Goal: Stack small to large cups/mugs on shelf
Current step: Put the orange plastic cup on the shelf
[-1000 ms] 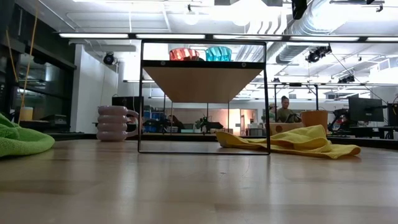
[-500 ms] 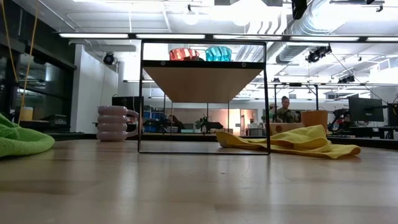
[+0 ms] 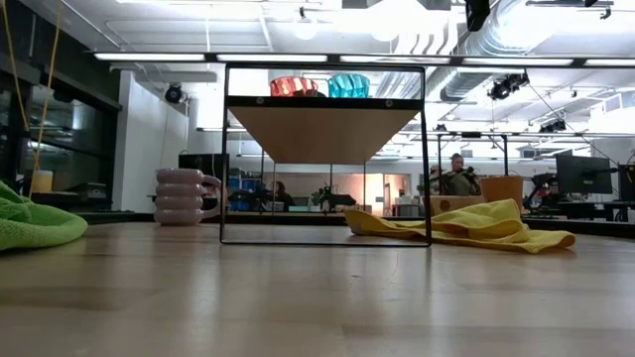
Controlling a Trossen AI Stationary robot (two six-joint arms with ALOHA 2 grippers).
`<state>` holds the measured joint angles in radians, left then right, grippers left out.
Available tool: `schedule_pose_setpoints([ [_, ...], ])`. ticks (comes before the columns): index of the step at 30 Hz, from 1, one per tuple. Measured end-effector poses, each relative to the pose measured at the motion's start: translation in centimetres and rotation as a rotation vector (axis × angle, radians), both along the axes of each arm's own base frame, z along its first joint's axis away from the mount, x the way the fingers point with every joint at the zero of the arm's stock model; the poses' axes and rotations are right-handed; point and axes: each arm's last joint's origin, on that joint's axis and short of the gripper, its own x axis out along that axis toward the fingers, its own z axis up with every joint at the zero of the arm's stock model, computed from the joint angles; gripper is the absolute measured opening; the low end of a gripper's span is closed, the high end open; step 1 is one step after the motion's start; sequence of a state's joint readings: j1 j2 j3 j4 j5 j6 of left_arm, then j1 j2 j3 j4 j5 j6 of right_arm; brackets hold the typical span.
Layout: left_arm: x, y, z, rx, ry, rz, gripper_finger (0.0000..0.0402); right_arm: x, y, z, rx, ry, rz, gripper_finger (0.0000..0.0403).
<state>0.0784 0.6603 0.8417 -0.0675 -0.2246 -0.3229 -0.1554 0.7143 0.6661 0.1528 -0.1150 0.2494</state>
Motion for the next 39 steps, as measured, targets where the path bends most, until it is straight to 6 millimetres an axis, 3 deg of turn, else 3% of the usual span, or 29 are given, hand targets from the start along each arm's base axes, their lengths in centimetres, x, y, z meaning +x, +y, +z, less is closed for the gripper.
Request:
schedule_pose_setpoints([
  [7,0.7,0.1,-0.3,0.009,0.024,0.006,0.0212,0.0,0.0,0.0,0.012,-0.001,0.001,0.0146],
  [17,1.5,0.1,-0.6,0.031,0.033,-0.011,0.0179,0.0,0.0,0.0,0.012,-0.001,0.001,0.0146],
  [26,2.5,-0.7,-4.6,0.027,-0.146,-0.028,0.0161,0.0,0.0,0.0,0.012,-0.002,0.001,0.0146],
  [39,2.0,-0.7,-2.4,0.089,-0.027,0.011,0.0216,0.0,0.0,0.0,0.028,-0.003,0.003,0.0146],
])
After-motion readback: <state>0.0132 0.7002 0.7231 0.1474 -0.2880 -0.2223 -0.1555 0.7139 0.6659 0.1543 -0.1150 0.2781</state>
